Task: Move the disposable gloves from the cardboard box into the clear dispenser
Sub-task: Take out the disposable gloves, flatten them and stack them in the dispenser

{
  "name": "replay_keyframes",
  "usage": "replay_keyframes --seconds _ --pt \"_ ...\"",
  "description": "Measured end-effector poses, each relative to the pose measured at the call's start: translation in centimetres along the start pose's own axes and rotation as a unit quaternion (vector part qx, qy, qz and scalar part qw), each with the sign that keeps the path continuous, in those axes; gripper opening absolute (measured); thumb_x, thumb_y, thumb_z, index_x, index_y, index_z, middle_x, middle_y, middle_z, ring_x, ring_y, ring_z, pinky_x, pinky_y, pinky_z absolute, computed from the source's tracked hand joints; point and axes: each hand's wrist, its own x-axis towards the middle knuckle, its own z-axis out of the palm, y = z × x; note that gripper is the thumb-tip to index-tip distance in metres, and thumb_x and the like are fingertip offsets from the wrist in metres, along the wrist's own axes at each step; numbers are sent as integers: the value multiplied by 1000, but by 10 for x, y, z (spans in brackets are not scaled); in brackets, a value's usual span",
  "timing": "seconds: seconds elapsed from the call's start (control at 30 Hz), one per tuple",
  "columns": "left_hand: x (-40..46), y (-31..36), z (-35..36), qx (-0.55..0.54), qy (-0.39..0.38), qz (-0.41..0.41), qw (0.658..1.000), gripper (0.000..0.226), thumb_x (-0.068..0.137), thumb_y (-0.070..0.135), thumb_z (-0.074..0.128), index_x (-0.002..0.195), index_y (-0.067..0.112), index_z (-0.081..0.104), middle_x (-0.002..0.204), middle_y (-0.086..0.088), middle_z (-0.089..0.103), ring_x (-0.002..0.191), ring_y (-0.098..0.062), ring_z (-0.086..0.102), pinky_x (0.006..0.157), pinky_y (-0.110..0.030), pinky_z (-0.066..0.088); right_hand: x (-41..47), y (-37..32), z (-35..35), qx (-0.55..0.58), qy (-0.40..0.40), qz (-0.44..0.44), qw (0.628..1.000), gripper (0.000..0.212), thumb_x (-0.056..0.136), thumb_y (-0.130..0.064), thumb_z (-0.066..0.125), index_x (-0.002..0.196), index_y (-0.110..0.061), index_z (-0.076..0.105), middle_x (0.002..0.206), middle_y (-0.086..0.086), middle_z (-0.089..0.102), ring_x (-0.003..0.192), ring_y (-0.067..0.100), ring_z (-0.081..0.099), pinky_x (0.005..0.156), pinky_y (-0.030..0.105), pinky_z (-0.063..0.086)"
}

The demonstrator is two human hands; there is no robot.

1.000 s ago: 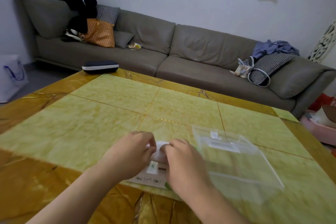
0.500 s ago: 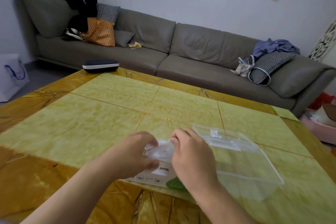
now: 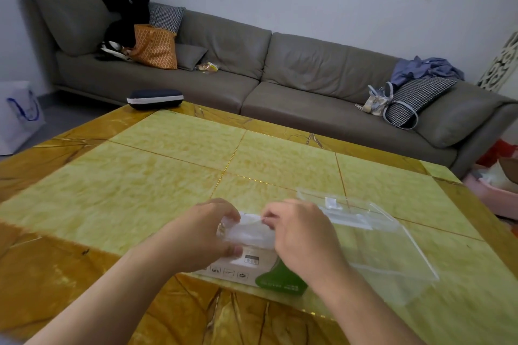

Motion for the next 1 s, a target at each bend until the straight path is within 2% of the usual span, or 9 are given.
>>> replay_keyframes --seconds 0.13,0.23,0.33,0.53,0.67,0.8,0.9,0.93,1.0 --pt "1 0 -1 9 3 1 1000 54 84 50 80 132 36 58 131 27 53 108 -1 55 89 -23 48 1 -2 -8 2 22 4 1000 10 102 -25 67 99 -27 77 87 -15 69 83 5 64 77 30 58" --pt "0 0 -2 20 0 -3 1000 56 85 53 77 135 37 57 136 27 52 115 -2 54 99 -30 49 -1 1 -12 -29 -22 26 999 10 102 -24 68 99 -28 76 92 -14 72 88 6 67 82 32 60" --pt "-2 2 -3 31 -7 -14 999 57 86 54 76 137 38 56 139 26 52 114 -3 55 98 -32 52 -2 6 -21 -49 -54 55 996 13 102 -19 67 102 -29 76 100 -11 76 92 7 70 84 33 61" --pt "-2 4 -5 27 -11 -29 999 57 88 51 76 139 38 54 140 25 52 114 -5 57 97 -34 53 -3 18 -31 -69 -43 72 994 16 103 -20 64 94 -31 71 86 -14 70 76 1 64 73 26 60" --pt "-2 -2 -8 27 8 -33 999 53 89 48 75 137 36 55 138 23 54 117 -5 56 100 -33 52 -2 32 -52 52 76 117 989 24 103 -12 59 86 -27 67 74 -11 66 60 4 61 51 17 46" --pt "-2 1 -9 13 13 -18 1000 61 91 42 74 146 33 50 147 19 50 128 -5 50 107 -28 46 1 39 -79 321 164 164 918 21 100 -5 60 86 -15 71 70 2 71 69 21 68 71 36 56" --pt "-5 20 -15 -142 26 4 990 69 89 49 75 149 38 44 147 25 49 135 2 47 109 -25 39 -2 34 -87 492 132 190 839 14 101 0 61 94 -6 71 72 7 70 67 23 69 65 32 57" --pt "-7 29 -19 -253 11 9 967 74 85 55 77 149 37 44 146 25 53 134 2 51 110 -27 40 -5 32 -88 524 116 198 820 11 101 0 62 96 -5 71 74 9 71 67 23 69 62 30 56" --pt "-8 48 -24 -460 -46 28 886 91 78 67 79 151 26 45 143 10 62 131 -11 60 112 -41 46 -10 28 -86 553 84 203 804 6 101 -3 64 100 -4 70 79 11 74 69 23 70 60 29 56"
